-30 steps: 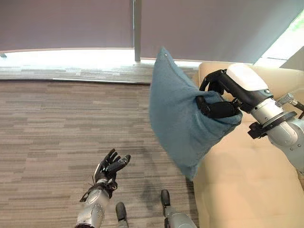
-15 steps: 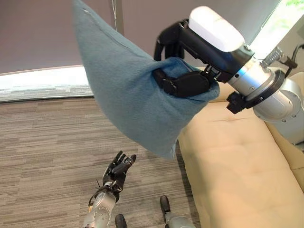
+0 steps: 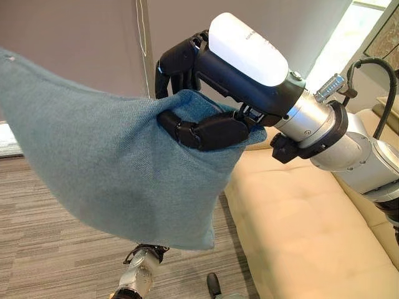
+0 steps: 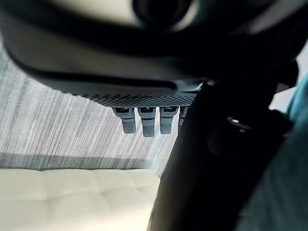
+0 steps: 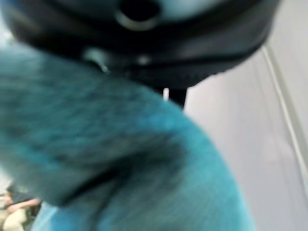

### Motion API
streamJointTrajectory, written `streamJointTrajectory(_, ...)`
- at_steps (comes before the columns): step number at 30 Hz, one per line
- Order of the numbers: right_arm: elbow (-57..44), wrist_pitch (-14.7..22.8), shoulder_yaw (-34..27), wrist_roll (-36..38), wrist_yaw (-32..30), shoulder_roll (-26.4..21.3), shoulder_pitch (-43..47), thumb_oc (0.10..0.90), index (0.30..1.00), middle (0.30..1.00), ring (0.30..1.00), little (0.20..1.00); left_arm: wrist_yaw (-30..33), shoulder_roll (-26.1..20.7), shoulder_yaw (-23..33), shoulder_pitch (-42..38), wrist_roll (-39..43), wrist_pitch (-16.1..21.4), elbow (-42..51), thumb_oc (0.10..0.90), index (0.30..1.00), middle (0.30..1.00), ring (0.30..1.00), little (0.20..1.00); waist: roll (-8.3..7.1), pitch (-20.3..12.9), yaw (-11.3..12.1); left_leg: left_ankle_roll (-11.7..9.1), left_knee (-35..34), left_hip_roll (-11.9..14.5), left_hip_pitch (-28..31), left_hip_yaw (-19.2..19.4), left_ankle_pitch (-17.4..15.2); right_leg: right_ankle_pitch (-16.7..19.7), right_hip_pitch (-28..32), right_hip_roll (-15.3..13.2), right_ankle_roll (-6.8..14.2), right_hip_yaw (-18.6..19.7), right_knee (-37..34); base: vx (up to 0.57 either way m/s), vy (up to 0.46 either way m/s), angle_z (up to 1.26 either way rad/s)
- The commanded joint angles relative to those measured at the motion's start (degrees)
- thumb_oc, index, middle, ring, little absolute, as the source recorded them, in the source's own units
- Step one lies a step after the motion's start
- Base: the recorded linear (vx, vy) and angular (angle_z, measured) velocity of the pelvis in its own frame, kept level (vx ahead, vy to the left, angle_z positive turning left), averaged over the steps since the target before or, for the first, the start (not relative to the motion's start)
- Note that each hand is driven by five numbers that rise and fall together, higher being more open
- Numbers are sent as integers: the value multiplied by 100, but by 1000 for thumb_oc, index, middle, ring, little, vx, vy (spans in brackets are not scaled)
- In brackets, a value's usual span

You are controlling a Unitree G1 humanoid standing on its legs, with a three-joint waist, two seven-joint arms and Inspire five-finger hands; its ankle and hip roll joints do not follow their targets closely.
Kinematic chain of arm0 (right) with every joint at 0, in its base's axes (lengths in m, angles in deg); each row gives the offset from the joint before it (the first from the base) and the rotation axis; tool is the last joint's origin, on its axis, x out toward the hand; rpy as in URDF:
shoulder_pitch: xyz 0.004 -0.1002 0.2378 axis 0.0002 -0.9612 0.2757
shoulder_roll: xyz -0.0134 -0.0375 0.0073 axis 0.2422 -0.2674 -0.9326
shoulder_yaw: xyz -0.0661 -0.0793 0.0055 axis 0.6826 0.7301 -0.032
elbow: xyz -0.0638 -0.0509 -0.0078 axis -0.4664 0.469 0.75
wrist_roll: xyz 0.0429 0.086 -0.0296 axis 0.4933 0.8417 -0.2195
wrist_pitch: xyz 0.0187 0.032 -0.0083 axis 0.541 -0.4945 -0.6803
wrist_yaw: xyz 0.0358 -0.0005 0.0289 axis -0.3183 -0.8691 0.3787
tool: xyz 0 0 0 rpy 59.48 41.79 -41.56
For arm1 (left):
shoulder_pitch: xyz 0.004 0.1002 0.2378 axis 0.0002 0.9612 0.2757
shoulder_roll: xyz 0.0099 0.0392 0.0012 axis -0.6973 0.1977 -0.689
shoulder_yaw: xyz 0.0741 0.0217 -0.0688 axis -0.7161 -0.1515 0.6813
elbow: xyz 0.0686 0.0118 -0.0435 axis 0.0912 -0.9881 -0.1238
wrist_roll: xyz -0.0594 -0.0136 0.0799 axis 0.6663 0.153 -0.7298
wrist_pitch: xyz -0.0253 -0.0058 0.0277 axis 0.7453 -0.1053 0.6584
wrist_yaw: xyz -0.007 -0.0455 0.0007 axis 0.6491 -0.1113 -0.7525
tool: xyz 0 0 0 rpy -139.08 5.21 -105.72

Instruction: Pick up all the scattered cushions and arrange them neatly on the sofa.

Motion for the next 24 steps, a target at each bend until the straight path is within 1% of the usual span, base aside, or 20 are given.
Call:
streamJointTrajectory(1, 531, 74, -993, 662, -746, 432, 824, 400, 300, 300, 300, 300, -807, -521, -267, -315, -289, 442, 796, 800, 900, 900, 900, 900, -55, -644, 193, -74, 18, -8, 39, -176, -384, -327, 99, -258, 408, -568, 271, 0, 0, 0)
streamJointTrajectory(2, 680, 58, -914, 651, -670, 456, 906, 400, 300, 300, 300, 300, -930, -631, -358, -374, -266, 461, 987, 800, 900, 900, 900, 900, -50, -649, 205, -72, 18, -20, 46, -182, -390, -309, 118, -267, 411, -579, 250, 0, 0, 0)
streamJointTrajectory(6, 1035, -22, -742, 554, -584, 365, 1060, 400, 300, 300, 300, 300, -1054, -750, -412, -378, -320, 484, 1167, 800, 900, 900, 900, 900, -56, -655, 226, -69, 18, -36, 55, -190, -405, -293, 142, -287, 421, -594, 216, 0, 0, 0)
streamJointTrajectory(15, 1721, -94, -429, 511, -490, 124, 1403, 400, 300, 300, 300, 300, -1198, -819, -488, -258, -706, 435, 877, 800, 900, 900, 900, 900, -118, -630, 325, -74, 18, -48, 53, -196, -405, -297, 188, -302, 424, -604, 163, 0, 0, 0)
streamJointTrajectory(16, 1826, -87, -385, 536, -474, 39, 1491, 400, 300, 300, 300, 300, -1226, -826, -517, -225, -810, 422, 760, 800, 900, 900, 900, 900, -135, -623, 342, -81, 18, -46, 48, -200, -401, -293, 190, -307, 426, -611, 151, 0, 0, 0)
streamJointTrajectory(21, 1904, -36, -325, 664, -471, -159, 1695, 400, 300, 300, 300, 300, -1280, -897, -591, -147, -1084, 467, 799, 800, 900, 900, 900, 900, -167, -615, 391, -121, 18, -38, 25, -208, -396, -275, 198, -302, 438, -626, 94, 0, 0, 0)
streamJointTrajectory(24, 1929, -22, -324, 696, -471, -189, 1728, 400, 300, 300, 300, 300, -1272, -911, -587, -134, -1116, 491, 828, 800, 900, 900, 900, 900, -174, -614, 401, -128, 18, -32, 22, -208, -396, -275, 203, -301, 442, -634, 86, 0, 0, 0)
